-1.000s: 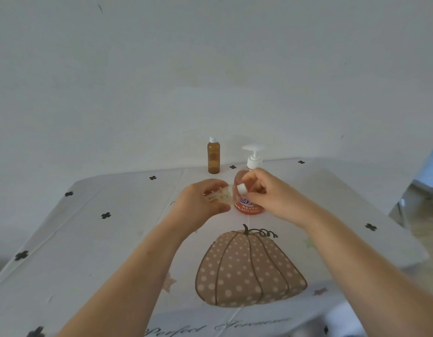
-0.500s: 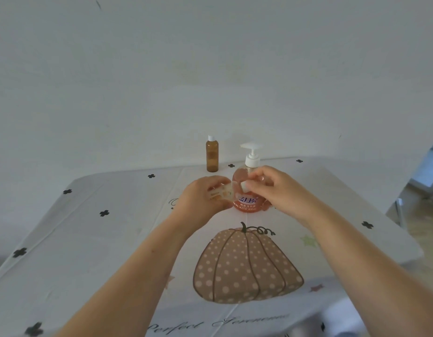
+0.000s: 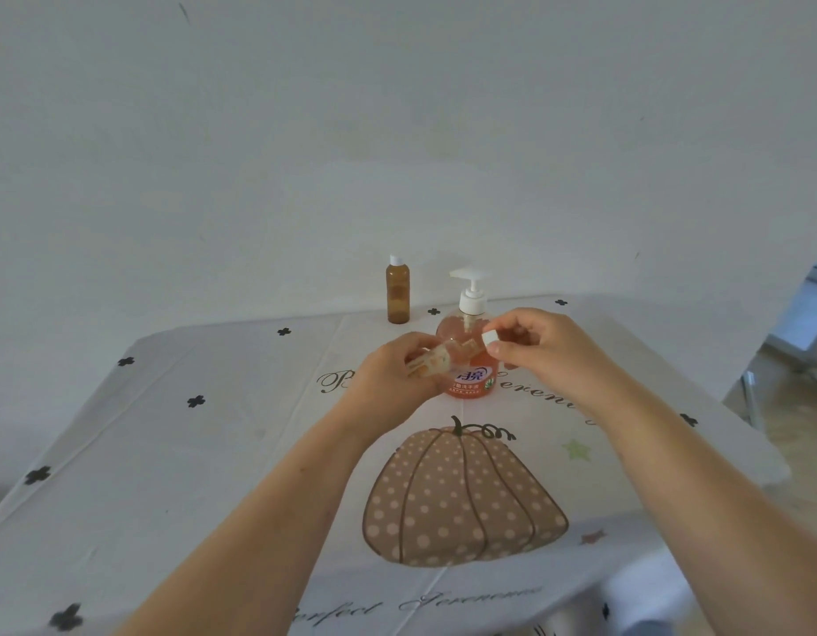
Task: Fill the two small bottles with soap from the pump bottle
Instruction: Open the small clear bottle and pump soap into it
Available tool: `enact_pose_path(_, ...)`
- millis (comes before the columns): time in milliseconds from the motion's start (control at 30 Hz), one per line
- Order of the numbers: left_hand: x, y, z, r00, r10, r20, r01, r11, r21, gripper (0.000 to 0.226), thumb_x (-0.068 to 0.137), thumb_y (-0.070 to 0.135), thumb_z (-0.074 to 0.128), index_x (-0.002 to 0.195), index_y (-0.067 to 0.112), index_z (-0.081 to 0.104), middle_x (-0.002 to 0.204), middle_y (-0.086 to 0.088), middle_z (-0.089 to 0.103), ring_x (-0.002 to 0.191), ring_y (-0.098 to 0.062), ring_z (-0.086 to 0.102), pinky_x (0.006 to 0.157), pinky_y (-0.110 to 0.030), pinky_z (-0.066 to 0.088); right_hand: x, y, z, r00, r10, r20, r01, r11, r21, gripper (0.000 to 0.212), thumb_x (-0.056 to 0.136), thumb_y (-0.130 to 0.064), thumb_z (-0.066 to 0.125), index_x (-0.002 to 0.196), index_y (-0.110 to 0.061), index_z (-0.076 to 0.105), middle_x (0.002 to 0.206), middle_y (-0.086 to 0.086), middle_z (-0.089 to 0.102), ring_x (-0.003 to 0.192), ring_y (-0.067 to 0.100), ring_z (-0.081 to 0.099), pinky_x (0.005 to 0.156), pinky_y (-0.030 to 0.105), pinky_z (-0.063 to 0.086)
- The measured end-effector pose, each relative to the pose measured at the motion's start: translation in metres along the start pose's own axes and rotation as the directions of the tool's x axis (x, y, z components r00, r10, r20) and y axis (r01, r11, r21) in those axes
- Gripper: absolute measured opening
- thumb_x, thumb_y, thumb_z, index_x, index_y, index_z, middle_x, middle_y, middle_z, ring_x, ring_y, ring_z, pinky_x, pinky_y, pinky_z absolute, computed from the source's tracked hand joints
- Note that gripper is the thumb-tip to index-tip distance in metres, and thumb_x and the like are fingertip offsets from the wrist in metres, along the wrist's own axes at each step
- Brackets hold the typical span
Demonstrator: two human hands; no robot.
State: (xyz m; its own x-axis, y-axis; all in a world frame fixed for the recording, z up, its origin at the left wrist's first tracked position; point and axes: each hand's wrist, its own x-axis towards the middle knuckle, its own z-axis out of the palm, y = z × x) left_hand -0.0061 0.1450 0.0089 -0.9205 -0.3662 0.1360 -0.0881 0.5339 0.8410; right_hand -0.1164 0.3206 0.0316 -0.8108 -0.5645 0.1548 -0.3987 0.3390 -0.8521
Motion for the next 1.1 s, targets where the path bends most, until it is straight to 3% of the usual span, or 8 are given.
enact_pose_path(200, -0.004, -0.002, -0.003, 0.997, -0.01, -0.074, 0.007, 0.999, -0.042, 0.026, 0.084, 0.035, 0.072, 0.106, 0.036, 0.058, 0.097, 0.016, 0.063, 0.09, -0.001, 0.059, 0.07, -0.016, 0.044, 0.008, 0.041, -0.018, 0.977, 0.101, -0.188, -0.17, 0.899, -0.404, 0.021, 0.094, -0.014, 0.067, 0.113, -0.019, 0.061, 0.094, -0.006, 0.058, 0.087, 0.019, 0.058, 0.065, 0.028, 0.039)
enact_pose_path(400, -0.001, -0.007, 0.0, 0.995, -0.005, -0.095, -0.001, 0.998, -0.068, 0.031, 0.084, 0.028, 0.073, 0.112, 0.032, 0.059, 0.099, 0.015, 0.063, 0.093, -0.002, 0.059, 0.072, -0.016, 0.043, 0.005, 0.07, -0.015, 0.978, 0.183, -0.098, -0.203, 0.743, -0.637, 0.023, 0.092, -0.018, 0.069, 0.113, -0.016, 0.063, 0.109, 0.003, 0.061, 0.092, 0.02, 0.053, 0.075, 0.029, 0.039)
enact_pose_path(500, -0.001, -0.007, 0.0, 0.995, -0.006, -0.097, -0.003, 0.996, -0.089, 0.031, 0.085, 0.025, 0.073, 0.111, 0.033, 0.058, 0.099, 0.017, 0.061, 0.094, -0.002, 0.058, 0.074, -0.016, 0.044, 0.003, 0.072, -0.015, 0.971, 0.22, -0.093, -0.228, 0.74, -0.634, 0.025, 0.092, -0.024, 0.071, 0.114, -0.016, 0.063, 0.113, 0.004, 0.062, 0.093, 0.019, 0.053, 0.078, 0.03, 0.042)
enact_pose_path(633, 0.0, -0.005, -0.003, 0.99, -0.025, -0.138, 0.005, 0.99, -0.14, 0.033, 0.084, 0.023, 0.073, 0.113, 0.03, 0.059, 0.098, 0.017, 0.063, 0.088, 0.004, 0.059, 0.061, -0.005, 0.042, 0.006, 0.061, -0.019, 0.97, 0.23, -0.079, -0.23, 0.765, -0.602, 0.037, 0.091, -0.025, 0.074, 0.124, -0.016, 0.06, 0.119, 0.006, 0.058, 0.098, 0.021, 0.056, 0.08, 0.029, 0.043)
enact_pose_path(767, 0.005, -0.003, -0.004, 0.982, -0.05, -0.181, 0.022, 0.988, -0.155, 0.036, 0.085, 0.023, 0.072, 0.117, 0.032, 0.059, 0.106, 0.012, 0.064, 0.088, 0.004, 0.059, 0.061, -0.008, 0.039, 0.017, 0.022, -0.016, 0.976, -0.011, -0.219, -0.079, 0.914, -0.398, 0.028, 0.097, -0.028, 0.065, 0.125, -0.021, 0.064, 0.108, -0.001, 0.062, 0.095, 0.015, 0.058, 0.08, 0.028, 0.04)
enact_pose_path(867, 0.011, 0.0, -0.005, 0.971, -0.064, -0.229, 0.028, 0.987, -0.158, 0.042, 0.086, 0.022, 0.071, 0.125, 0.031, 0.058, 0.113, 0.01, 0.063, 0.092, -0.003, 0.06, 0.065, -0.016, 0.042, 0.029, -0.015, -0.009, 0.958, -0.142, -0.248, 0.064, 0.952, -0.298, 0.028, 0.103, -0.028, 0.056, 0.13, -0.025, 0.062, 0.117, -0.004, 0.063, 0.102, 0.009, 0.056, 0.083, 0.025, 0.038)
enact_pose_path(1033, 0.02, 0.007, -0.007, 0.961, -0.022, -0.277, -0.003, 0.996, -0.089, 0.042, 0.088, 0.021, 0.068, 0.128, 0.03, 0.058, 0.115, 0.005, 0.063, 0.094, -0.013, 0.059, 0.062, -0.017, 0.037, 0.047, -0.045, -0.001, 0.969, -0.188, -0.161, 0.139, 0.951, -0.276, 0.033, 0.107, -0.029, 0.048, 0.137, -0.026, 0.06, 0.126, -0.004, 0.062, 0.102, 0.006, 0.054, 0.084, 0.021, 0.036)
enact_pose_path(1100, 0.023, 0.009, -0.009, 0.959, 0.001, -0.284, -0.025, 0.996, -0.083, 0.042, 0.088, 0.023, 0.068, 0.128, 0.031, 0.058, 0.117, 0.004, 0.062, 0.1, -0.014, 0.06, 0.066, -0.019, 0.041, 0.051, -0.046, 0.0, 0.976, -0.181, -0.124, 0.136, 0.943, -0.305, 0.03, 0.107, -0.029, 0.048, 0.132, -0.024, 0.064, 0.121, -0.005, 0.066, 0.09, 0.001, 0.057, 0.075, 0.015, 0.038)
